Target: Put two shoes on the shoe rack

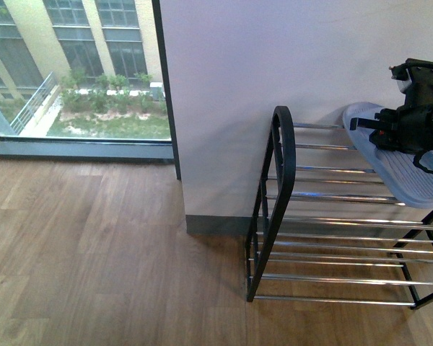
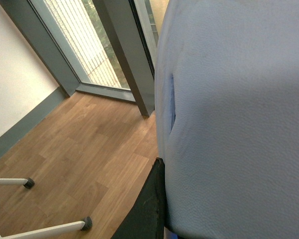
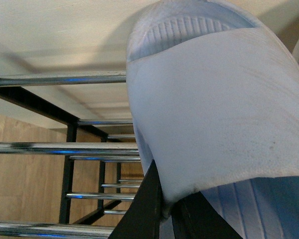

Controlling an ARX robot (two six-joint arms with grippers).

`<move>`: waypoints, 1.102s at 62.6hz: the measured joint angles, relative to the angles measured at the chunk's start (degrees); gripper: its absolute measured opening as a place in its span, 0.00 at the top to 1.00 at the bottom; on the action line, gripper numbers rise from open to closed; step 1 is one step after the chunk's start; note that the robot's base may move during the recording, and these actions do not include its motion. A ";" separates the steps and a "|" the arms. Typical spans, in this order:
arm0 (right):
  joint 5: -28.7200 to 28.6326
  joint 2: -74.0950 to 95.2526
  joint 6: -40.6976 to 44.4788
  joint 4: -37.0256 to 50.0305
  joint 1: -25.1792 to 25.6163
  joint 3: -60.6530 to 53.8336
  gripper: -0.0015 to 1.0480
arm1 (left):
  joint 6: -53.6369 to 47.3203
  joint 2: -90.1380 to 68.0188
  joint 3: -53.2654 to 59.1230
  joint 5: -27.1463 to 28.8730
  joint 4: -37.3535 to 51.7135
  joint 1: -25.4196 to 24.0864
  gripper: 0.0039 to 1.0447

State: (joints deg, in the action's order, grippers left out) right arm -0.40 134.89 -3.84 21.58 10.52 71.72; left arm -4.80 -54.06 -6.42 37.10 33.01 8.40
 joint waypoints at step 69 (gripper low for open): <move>-7.43 -20.48 3.04 -13.18 4.68 -11.45 0.09 | 0.00 0.00 0.00 0.00 0.00 0.00 0.98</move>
State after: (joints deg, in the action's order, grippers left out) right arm -7.84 114.41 -0.80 8.40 15.20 60.27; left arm -4.80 -54.06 -6.42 37.10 33.01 8.40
